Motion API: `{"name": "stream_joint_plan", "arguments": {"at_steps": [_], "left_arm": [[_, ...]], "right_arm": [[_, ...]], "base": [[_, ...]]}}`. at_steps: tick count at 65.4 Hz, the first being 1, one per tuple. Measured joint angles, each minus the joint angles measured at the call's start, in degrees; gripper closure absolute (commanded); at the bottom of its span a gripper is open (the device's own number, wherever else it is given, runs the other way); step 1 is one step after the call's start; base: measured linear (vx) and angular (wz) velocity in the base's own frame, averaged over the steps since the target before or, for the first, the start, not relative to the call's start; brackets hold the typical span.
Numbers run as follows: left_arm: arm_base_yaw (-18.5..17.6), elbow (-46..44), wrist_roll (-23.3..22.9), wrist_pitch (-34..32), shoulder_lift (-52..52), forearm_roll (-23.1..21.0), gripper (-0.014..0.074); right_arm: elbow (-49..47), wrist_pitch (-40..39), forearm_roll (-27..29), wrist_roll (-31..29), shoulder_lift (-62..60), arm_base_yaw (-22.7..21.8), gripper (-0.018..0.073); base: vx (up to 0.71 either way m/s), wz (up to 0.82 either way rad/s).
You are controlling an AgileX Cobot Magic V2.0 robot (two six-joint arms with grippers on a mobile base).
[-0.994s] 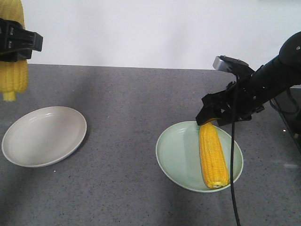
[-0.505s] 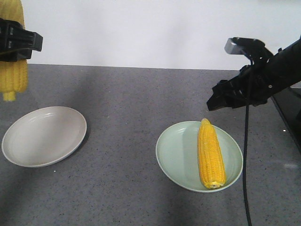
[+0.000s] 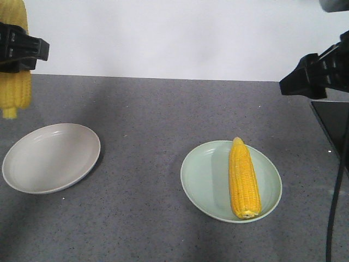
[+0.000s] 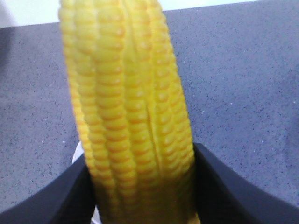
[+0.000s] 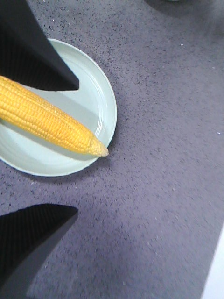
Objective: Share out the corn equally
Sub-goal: 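Open the right gripper and raise it away from the cob, then lower the left gripper's cob onto the cream plate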
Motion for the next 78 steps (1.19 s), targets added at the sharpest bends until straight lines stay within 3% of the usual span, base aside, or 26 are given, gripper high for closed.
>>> {"name": "stream_joint_plan", "arguments": {"at_steps": [20,44,59,78], "left_arm": [[0.0,0.0,0.2,4.1,1.1,0.0,0.0593],[0.1,0.0,3.0,5.1,11.3,0.1,0.0582],[4.0,0.0,5.6,4.7,17.6,-0.1,0.0573],[7.2,0.0,10.4,4.4,24.4,-4.8,0.0561]], "right_arm": [[0.0,0.4,-0.7,0.8,-3.0,0.0,0.006],[0.0,0.8,-0.8,0.8,-3.0,0.0,0.007],[0.0,1.0,-1.0,0.8,-3.0,0.0,0.007],[0.0,1.0,-1.0,0.8,-3.0,0.0,0.007]], "base": [[0.0,0.0],[0.0,0.0],[0.0,0.0],[0.0,0.0]]}}
